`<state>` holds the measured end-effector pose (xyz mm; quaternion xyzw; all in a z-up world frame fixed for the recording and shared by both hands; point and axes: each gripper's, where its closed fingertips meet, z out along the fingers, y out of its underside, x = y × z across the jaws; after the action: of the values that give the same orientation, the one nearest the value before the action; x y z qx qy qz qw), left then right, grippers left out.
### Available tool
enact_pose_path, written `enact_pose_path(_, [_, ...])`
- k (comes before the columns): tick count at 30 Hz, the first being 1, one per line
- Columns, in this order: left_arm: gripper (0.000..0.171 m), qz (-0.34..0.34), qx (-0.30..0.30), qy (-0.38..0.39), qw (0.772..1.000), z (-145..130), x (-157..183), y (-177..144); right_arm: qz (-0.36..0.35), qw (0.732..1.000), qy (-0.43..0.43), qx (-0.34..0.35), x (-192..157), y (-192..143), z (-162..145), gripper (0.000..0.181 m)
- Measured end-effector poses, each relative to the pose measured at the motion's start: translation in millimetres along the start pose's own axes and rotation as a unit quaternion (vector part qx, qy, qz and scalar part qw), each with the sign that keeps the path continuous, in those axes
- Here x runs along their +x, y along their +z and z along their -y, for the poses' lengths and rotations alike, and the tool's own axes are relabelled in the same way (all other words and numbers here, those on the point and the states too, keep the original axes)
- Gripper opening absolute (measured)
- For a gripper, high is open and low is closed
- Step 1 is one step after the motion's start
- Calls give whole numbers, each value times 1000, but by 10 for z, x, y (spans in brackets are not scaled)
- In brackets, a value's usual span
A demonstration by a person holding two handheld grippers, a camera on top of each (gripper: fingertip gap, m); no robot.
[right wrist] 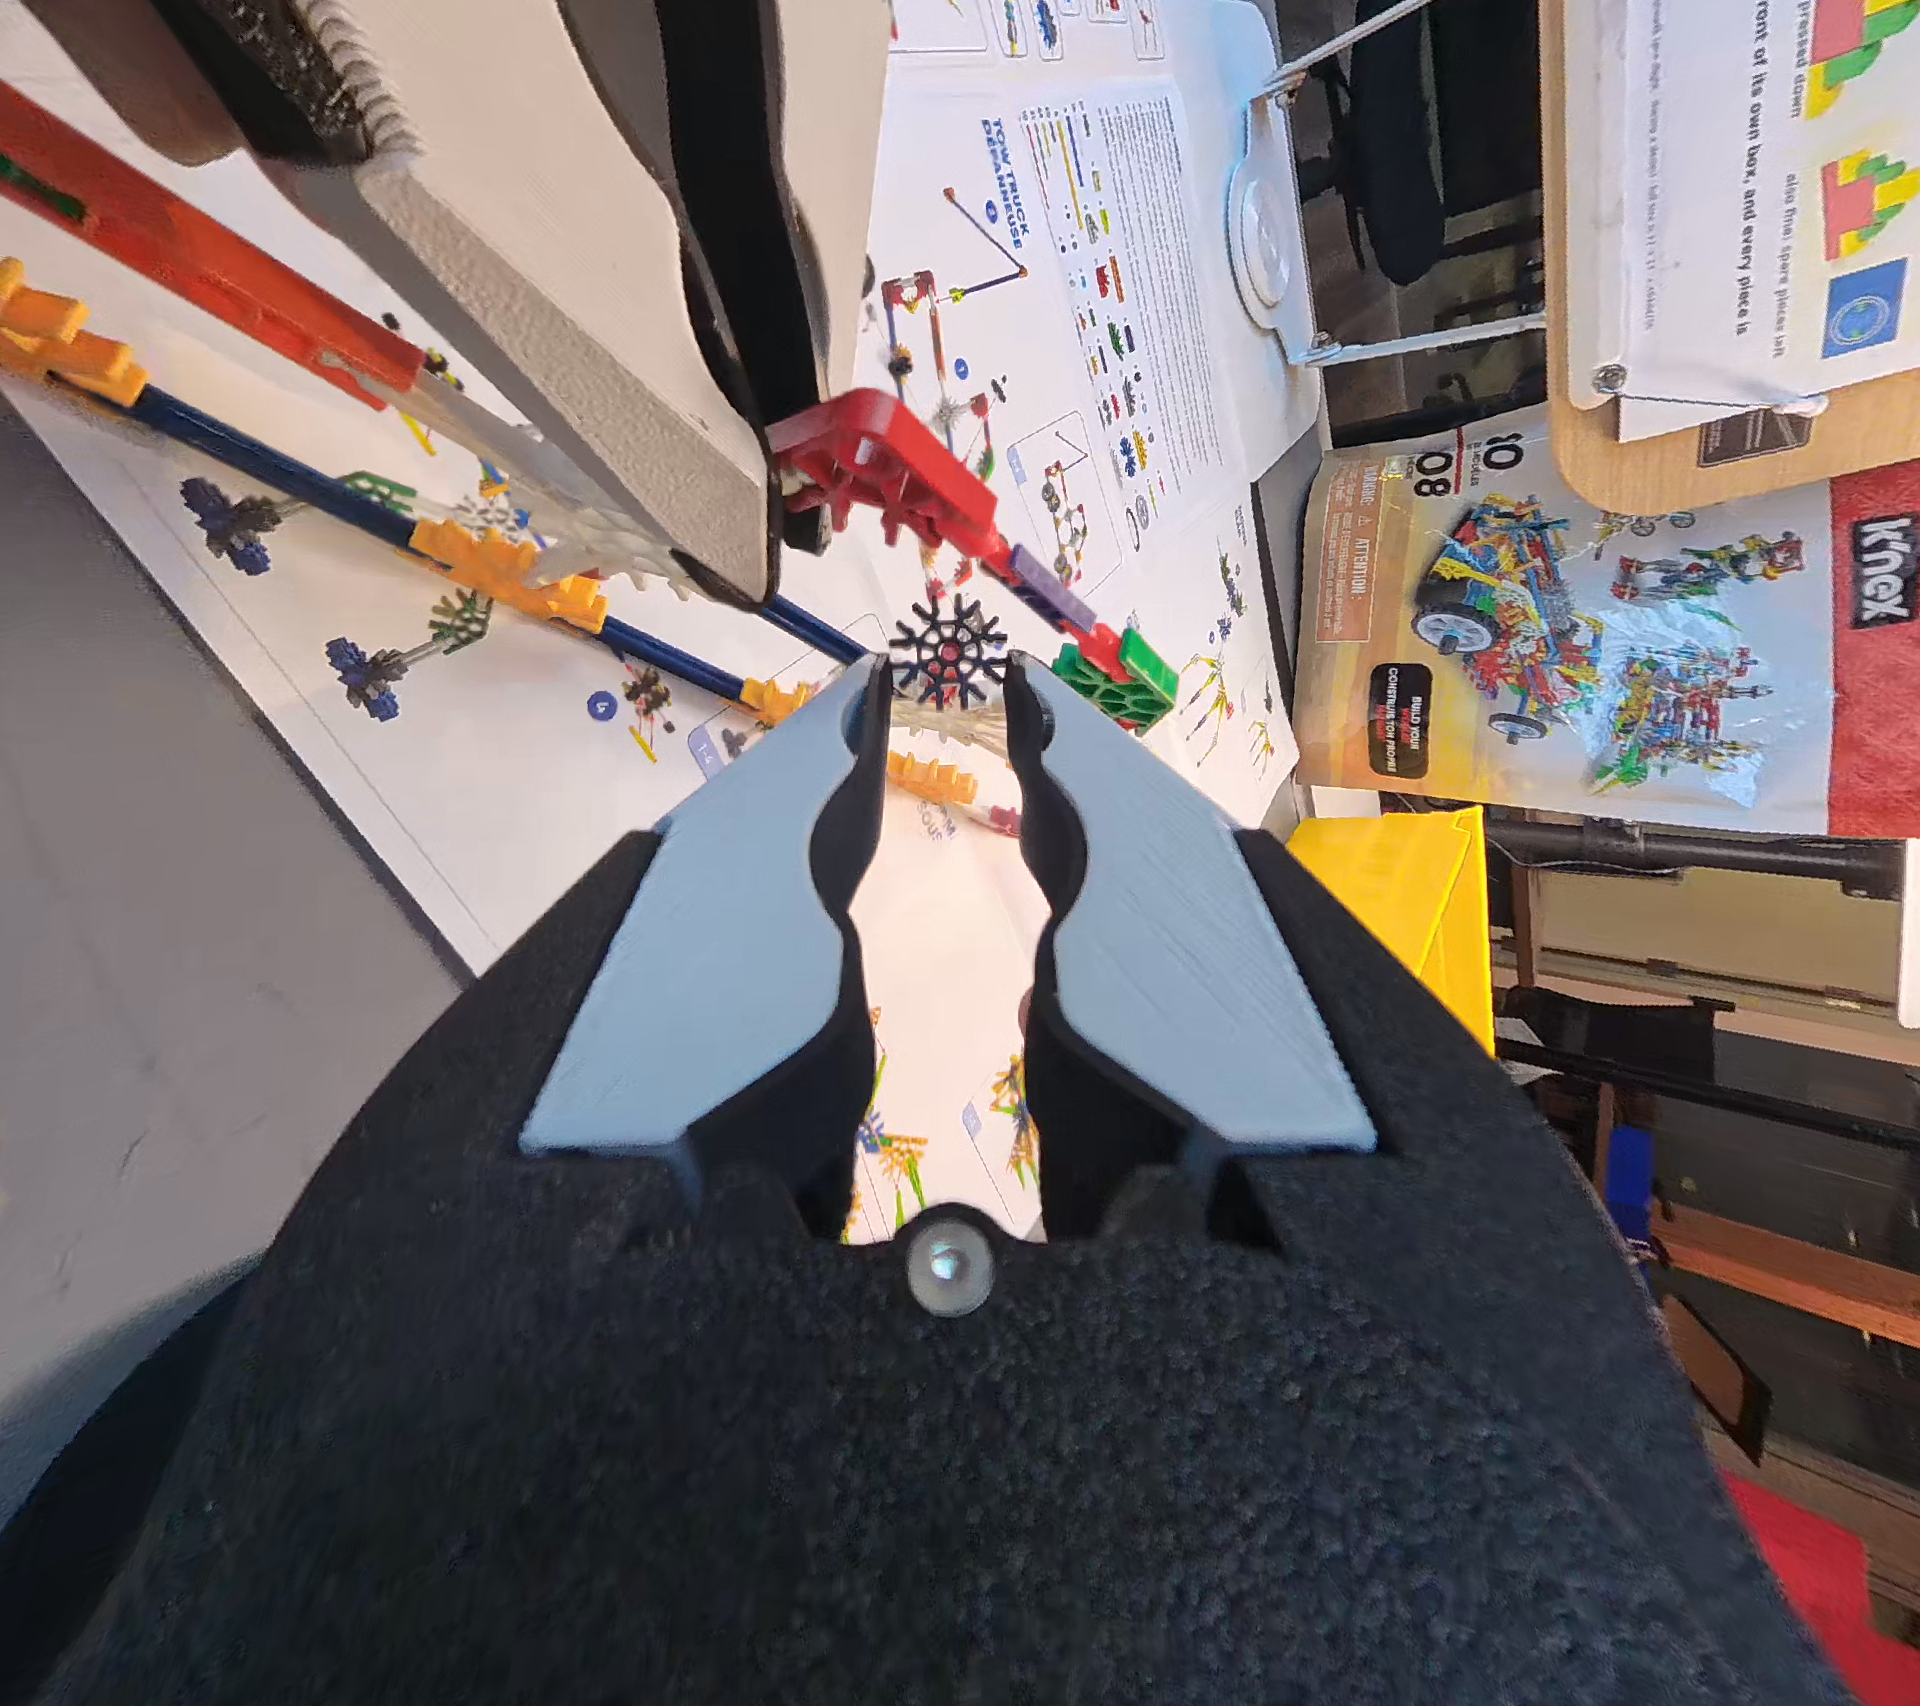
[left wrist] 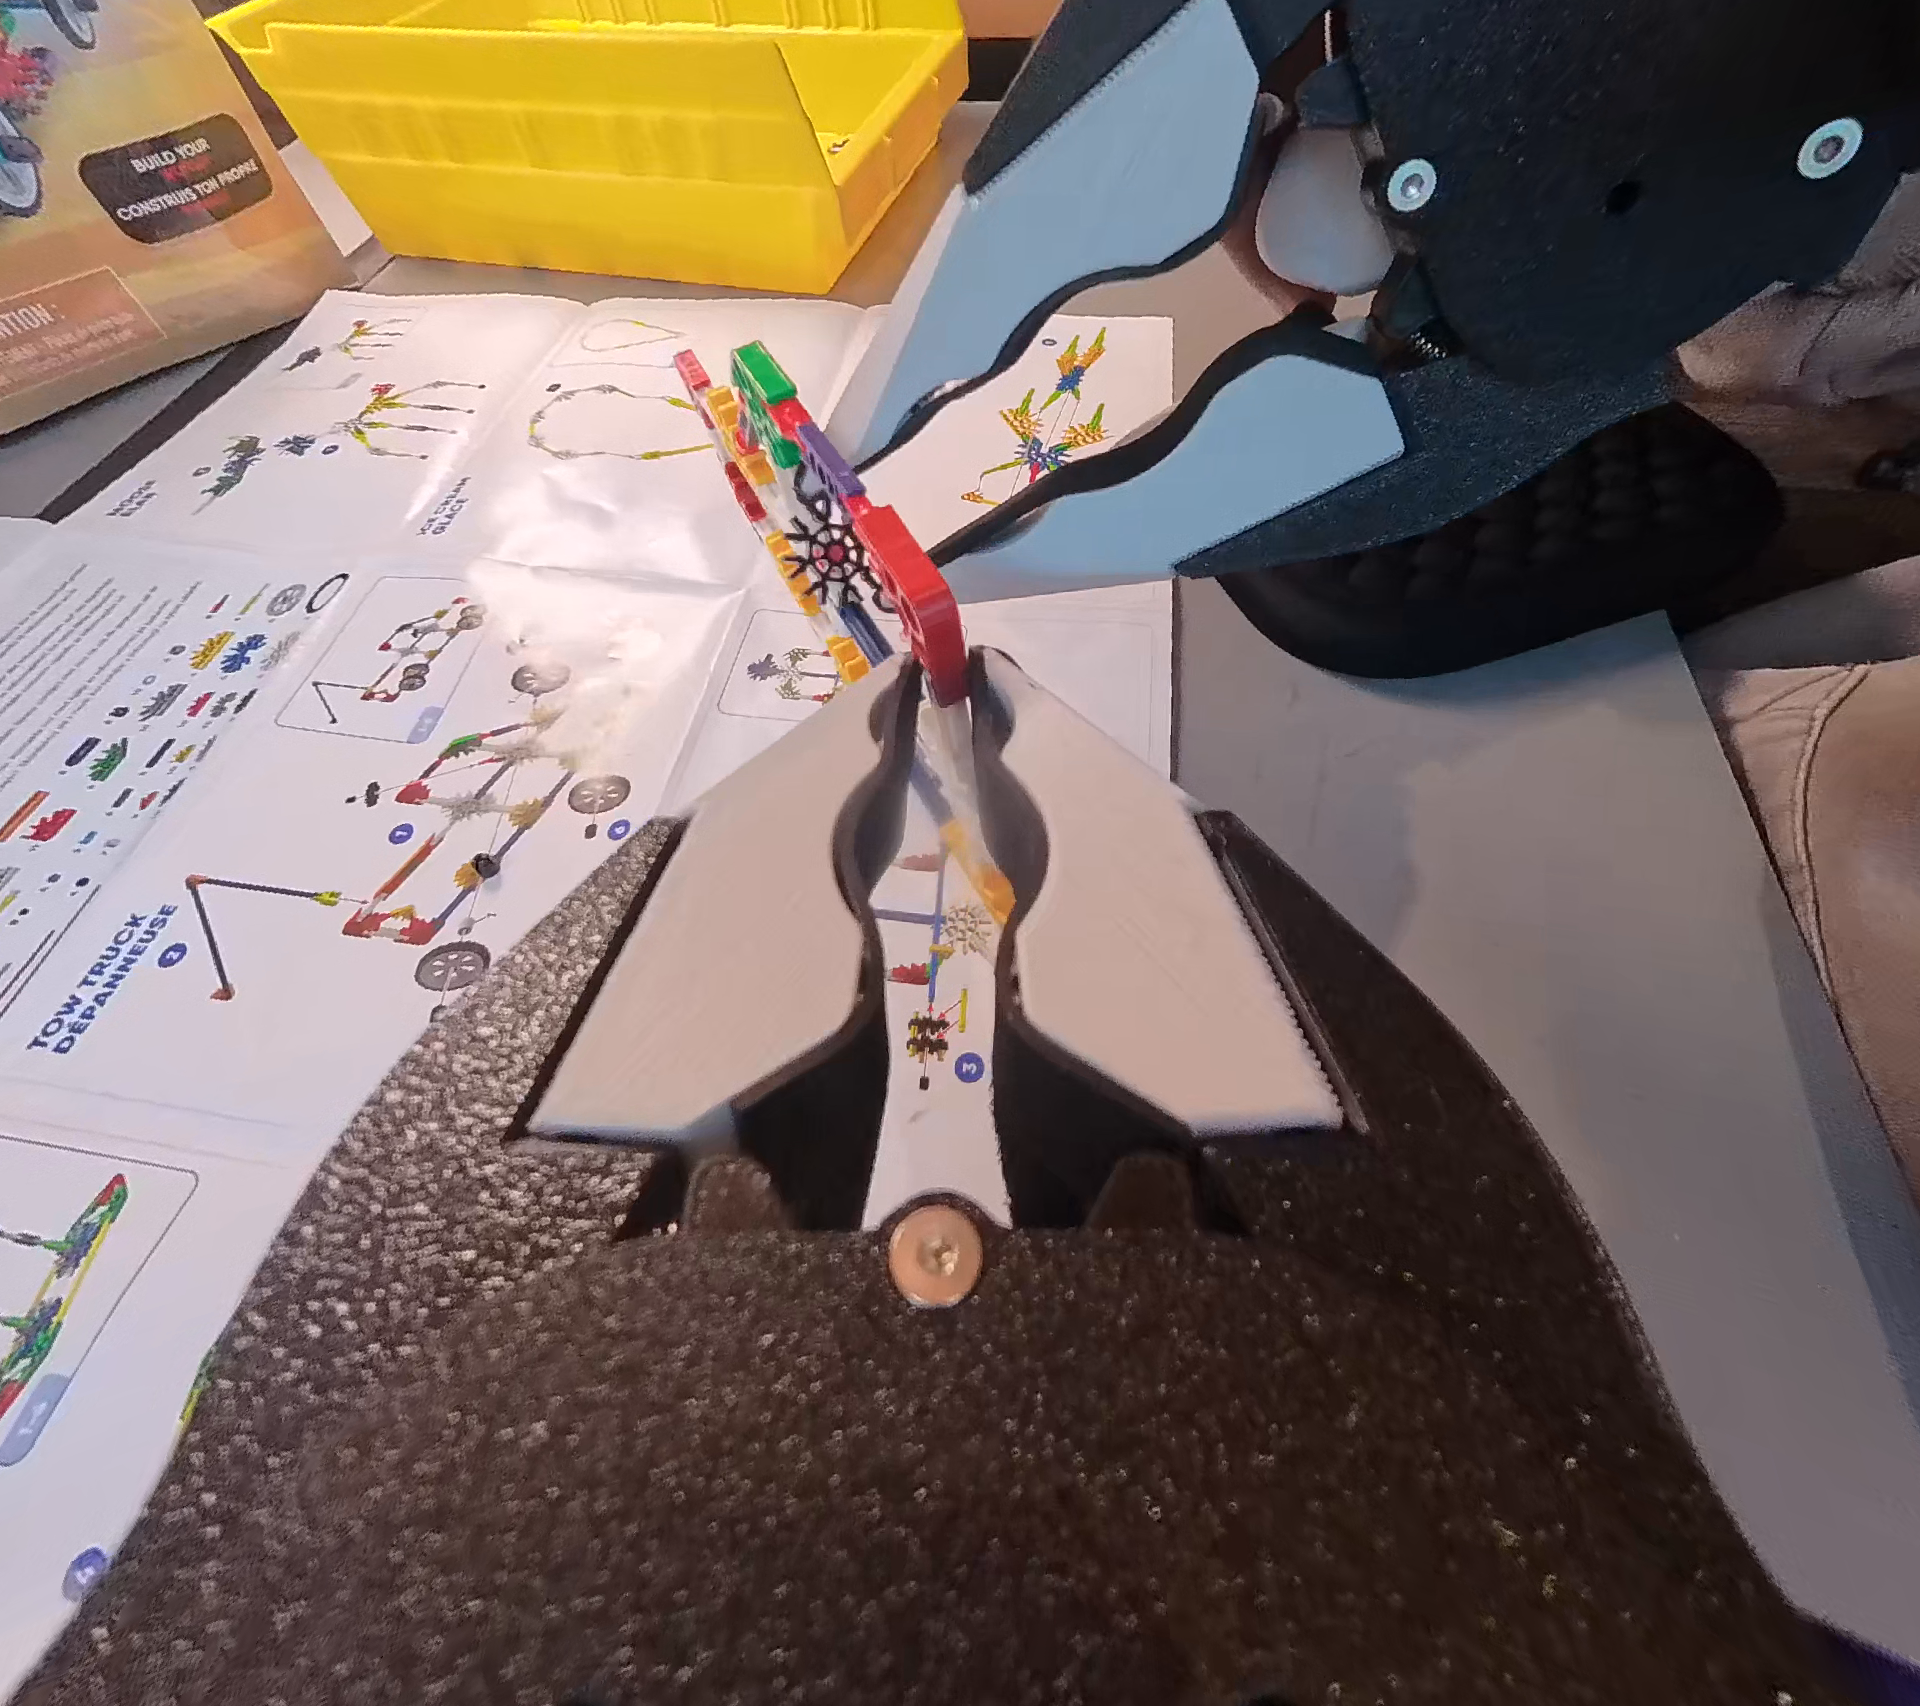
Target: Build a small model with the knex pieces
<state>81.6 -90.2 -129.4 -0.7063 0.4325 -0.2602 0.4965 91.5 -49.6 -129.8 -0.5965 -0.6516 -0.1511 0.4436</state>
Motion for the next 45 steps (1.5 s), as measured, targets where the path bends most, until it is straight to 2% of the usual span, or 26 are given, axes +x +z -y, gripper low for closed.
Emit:
enact_pose_path(18, [7, -31, 15, -4, 999, 23, 100, 17, -18, 994, -88, -62, -14, 59, -53, 21])
enact_pose_path(24, [7, -36, 16, -9, 999, 8, 57, -12, -10, 997, -65, -39, -5, 86, -21, 21])
enact_pose_path(28, [7, -45, 16, -2, 999, 3, 64, -34, 15, 1000, -23, 10, -36, 21, 12, 27])
enact_pose_path(31, [8, -61, 15, 9, 998, -10, 55, -68, 39, 996, 23, 79, -17, -125, 57, 30])
enact_pose_path(36, [7, -108, 27, 30, 993, -30, 54, -157, 59, 977, 85, 187, 114, -297, 0, 30])
enact_pose_path(39, [7, -156, 26, 45, 986, -71, 103, -225, 99, 961, 103, 237, 135, -338, -25, 31])
enact_pose_path(42, [7, -216, 28, 40, 975, -97, 186, -313, 143, 954, 88, 248, 108, -309, -54, 31])
enact_pose_path(45, [7, -246, 28, 40, 968, -112, 211, -360, 186, 953, 54, 232, 50, -202, -128, 33])
